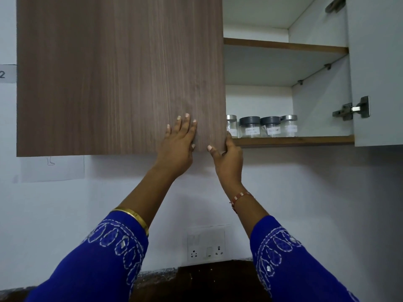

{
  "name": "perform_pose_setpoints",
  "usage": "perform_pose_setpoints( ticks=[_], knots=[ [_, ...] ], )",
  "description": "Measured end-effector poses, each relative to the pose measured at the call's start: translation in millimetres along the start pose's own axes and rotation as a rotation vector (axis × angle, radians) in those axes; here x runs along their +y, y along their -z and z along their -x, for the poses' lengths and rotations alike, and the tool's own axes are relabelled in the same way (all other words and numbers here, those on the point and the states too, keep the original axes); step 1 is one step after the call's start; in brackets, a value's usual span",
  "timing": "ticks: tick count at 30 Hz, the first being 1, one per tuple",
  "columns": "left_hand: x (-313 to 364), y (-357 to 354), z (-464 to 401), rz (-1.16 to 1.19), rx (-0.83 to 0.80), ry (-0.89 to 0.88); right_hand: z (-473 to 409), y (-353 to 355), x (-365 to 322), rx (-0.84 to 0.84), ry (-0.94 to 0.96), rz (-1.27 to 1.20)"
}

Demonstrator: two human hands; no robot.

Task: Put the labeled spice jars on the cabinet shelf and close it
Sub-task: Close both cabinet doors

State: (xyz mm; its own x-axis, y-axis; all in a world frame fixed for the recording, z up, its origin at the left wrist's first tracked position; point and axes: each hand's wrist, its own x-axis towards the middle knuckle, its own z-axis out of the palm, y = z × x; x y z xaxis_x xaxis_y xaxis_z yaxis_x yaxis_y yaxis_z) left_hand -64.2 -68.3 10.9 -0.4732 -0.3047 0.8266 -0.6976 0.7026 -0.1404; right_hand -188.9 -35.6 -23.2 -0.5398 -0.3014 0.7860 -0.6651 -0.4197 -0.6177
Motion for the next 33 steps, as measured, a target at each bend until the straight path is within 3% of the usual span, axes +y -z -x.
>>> perform_pose_setpoints(
  ticks=[15,19,26,33],
  knots=[
    [-5,-28,-4,-0.047,0.042,0.012,-13,-12,20,-0.006,0.052,0.073],
    [-3,-18,-4,0.010,-0.004,0.020,-11,0,16,-0.034,0.079,0.246],
    [28,-6,1,0.411,0.037,0.097,-8,67,-1,0.013,0.261,0.590],
    [119,-5,-5,0.773,0.195,-0.046,-5,169,-14,0.085,0.504,1.054]
  ],
)
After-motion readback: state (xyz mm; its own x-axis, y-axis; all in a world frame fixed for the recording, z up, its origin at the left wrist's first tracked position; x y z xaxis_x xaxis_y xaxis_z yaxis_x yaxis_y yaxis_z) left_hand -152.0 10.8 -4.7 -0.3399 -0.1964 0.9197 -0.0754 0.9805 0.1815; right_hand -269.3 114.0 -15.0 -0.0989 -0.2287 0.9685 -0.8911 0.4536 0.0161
